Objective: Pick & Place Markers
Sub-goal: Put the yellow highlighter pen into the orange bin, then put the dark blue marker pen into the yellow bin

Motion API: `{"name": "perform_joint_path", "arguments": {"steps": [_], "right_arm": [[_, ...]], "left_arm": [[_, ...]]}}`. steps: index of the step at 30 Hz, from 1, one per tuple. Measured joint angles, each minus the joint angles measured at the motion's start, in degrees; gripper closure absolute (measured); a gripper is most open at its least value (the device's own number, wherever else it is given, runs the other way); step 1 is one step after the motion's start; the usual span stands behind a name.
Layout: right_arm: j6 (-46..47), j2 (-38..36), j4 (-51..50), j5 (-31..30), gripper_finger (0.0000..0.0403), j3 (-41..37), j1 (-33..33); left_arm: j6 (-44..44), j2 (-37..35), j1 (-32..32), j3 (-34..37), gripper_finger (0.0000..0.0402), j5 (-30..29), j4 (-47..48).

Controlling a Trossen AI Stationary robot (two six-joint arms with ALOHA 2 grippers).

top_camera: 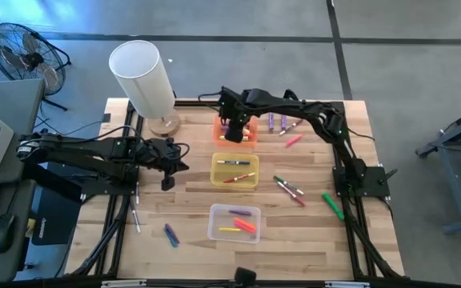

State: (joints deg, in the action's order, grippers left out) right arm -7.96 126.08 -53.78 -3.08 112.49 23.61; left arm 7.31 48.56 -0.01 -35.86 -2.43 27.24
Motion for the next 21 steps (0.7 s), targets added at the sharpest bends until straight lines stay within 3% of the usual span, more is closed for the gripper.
{"name": "perform_joint_path", "arguments": {"steps": [8, 13, 17, 21], "right_arm": [[6.16, -2.01, -2.33, 3.37, 0.0258, 0.0, 0.0], [13.16, -7.05, -5.85, 4.51, 0.0264, -1.89, -0.53], [16.56, -15.65, -2.73, 1.84, 0.0296, -10.55, -2.93], [22.12, -28.34, 3.74, -1.03, 0.0344, -26.09, -6.08]], "left_arm": [[-0.08, 0.0, 0.0, 0.0, 0.04, 2.47, -0.05], [0.48, 0.0, 0.0, 0.0, 0.0353, 3.43, 1.54], [0.49, 0.0, 0.02, 0.0, 0.029, 3.48, 1.69], [-0.64, 0.0, 0.02, -0.02, 0.025, 2.61, 0.98]]}}
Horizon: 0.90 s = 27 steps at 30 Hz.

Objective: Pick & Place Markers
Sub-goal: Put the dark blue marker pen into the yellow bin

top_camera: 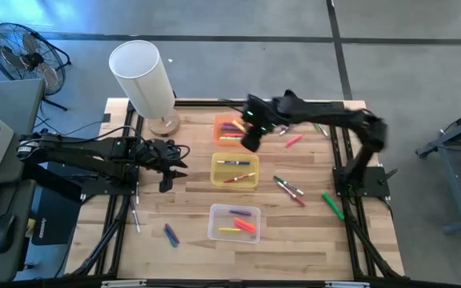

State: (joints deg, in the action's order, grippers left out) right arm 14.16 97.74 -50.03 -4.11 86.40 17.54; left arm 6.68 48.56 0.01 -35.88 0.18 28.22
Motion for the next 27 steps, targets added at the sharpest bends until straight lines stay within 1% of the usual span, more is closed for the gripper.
{"name": "perform_joint_path", "arguments": {"steps": [2, 4, 6, 8, 12, 15, 17, 19, 21, 22, 24, 27], "right_arm": [[3.18, -7.19, 2.74, -1.1, 0.037, -8.33, -1.85], [6.67, -14.31, 4.48, -2.16, 0.0392, -16.09, -3.84], [9.89, -20.85, 5.23, -3.02, 0.0399, -22.88, -5.77], [13.25, -26.91, 5.04, -4.24, 0.0393, -28.92, -7.83], [16.99, -36.84, 4.62, -4.73, 0.0394, -38.2, -11.37], [18.44, -41.78, 3.82, -4.5, 0.0401, -43.4, -13.28], [18.86, -44.45, 3.89, -4.52, 0.0399, -46.27, -14.16], [18.71, -46.36, 4.03, -4.5, 0.0399, -48.68, -14.73], [17.49, -47.7, 4.01, -3.86, 0.0401, -50.51, -14.91], [16.89, -48.24, 4.28, -3.25, 0.0402, -51.17, -14.97], [16.25, -48.93, 4.49, -2.25, 0.0401, -52.18, -14.97], [15.4, -49.12, 4.42, -1.5, 0.0399, -52.51, -14.97]], "left_arm": [[2.03, 0.0, 0.04, -0.51, 0.0245, -2.15, 0.37], [5.79, 0.06, 0.63, -1.7, 0.0244, -5.76, 0.4], [11.45, 1.09, 1.86, -3.48, 0.0244, -12.77, 0.32], [16.28, 3.52, 3.19, -5.84, 0.0244, -18.5, 0.44], [25.72, 11.67, 6.35, -13.68, 0.0244, -24.84, 1.69], [33.16, 21.0, 7.87, -22.11, 0.0244, -27.53, 10.5], [41.75, 27.39, 8.02, -28.64, 0.0244, -27.53, 19.08], [52.87, 32.92, 7.91, -34.93, 0.0244, -24.18, 29.52], [60.01, 37.41, 7.99, -39.14, 0.0244, -21.3, 37.6], [63.34, 39.32, 8.82, -40.22, 0.0244, -20.81, 40.59], [70.57, 41.73, 10.89, -40.77, 0.0244, -19.05, 43.28], [78.12, 42.38, 14.25, -39.13, 0.0244, -12.52, 44.41]]}}
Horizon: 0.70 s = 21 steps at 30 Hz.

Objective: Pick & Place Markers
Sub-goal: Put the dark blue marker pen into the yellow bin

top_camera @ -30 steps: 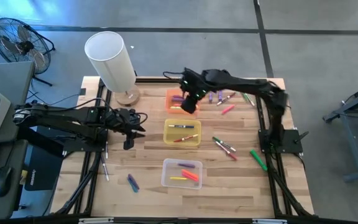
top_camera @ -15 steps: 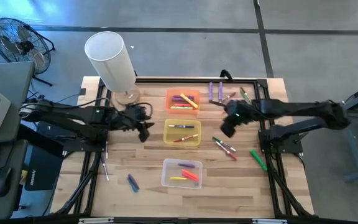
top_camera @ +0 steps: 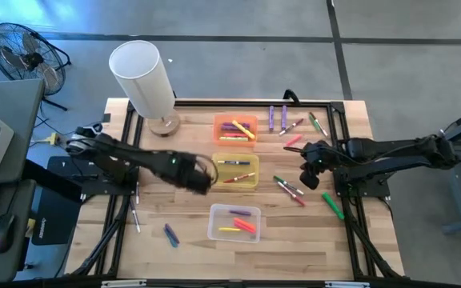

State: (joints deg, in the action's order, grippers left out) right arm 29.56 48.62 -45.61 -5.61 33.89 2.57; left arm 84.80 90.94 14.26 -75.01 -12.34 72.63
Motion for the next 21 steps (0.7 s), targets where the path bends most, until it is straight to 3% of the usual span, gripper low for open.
{"name": "perform_joint_path", "arguments": {"steps": [7, 11, 21], "right_arm": [[-2.93, 0.09, 2.8, 0.18, 0.0401, 0.0, 0.0], [-4.66, 0.09, 4.99, 0.21, 0.0401, 0.0, 0.0], [-5.44, 0.11, 7.13, 0.22, 0.0402, 0.0, 0.0]], "left_arm": [[20.83, 0.15, 8.61, 6.11, 0.0244, 13.1, -0.27], [27.99, 0.13, 12.66, 9.38, 0.0244, 19.91, -1.51], [42.78, 0.13, 21.38, 18.93, 0.0243, 25.52, -10.33]]}}
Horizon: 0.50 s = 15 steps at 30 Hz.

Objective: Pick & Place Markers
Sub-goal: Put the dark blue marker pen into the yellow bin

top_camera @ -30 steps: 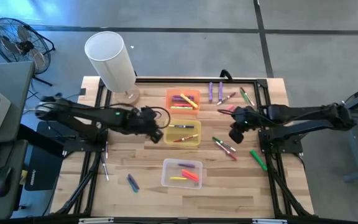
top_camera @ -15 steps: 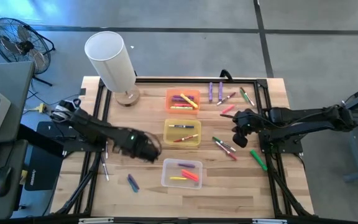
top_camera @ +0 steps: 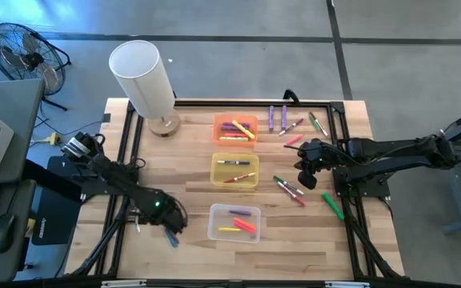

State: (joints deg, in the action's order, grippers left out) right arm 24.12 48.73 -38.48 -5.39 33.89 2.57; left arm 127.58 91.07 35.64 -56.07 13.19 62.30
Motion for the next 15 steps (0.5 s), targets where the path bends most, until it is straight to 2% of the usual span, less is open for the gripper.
{"name": "perform_joint_path", "arguments": {"steps": [5, 15], "right_arm": [[0.3, 0.0, 0.02, 0.01, 0.0402, 0.0, 0.0], [0.46, 0.0, 0.28, 0.0, 0.0402, 0.0, 0.0]], "left_arm": [[4.0, 0.0, 2.89, 1.14, 0.0243, 0.0, -0.67], [4.84, 0.0, 9.79, 1.14, 0.0243, 0.18, 1.06]]}}
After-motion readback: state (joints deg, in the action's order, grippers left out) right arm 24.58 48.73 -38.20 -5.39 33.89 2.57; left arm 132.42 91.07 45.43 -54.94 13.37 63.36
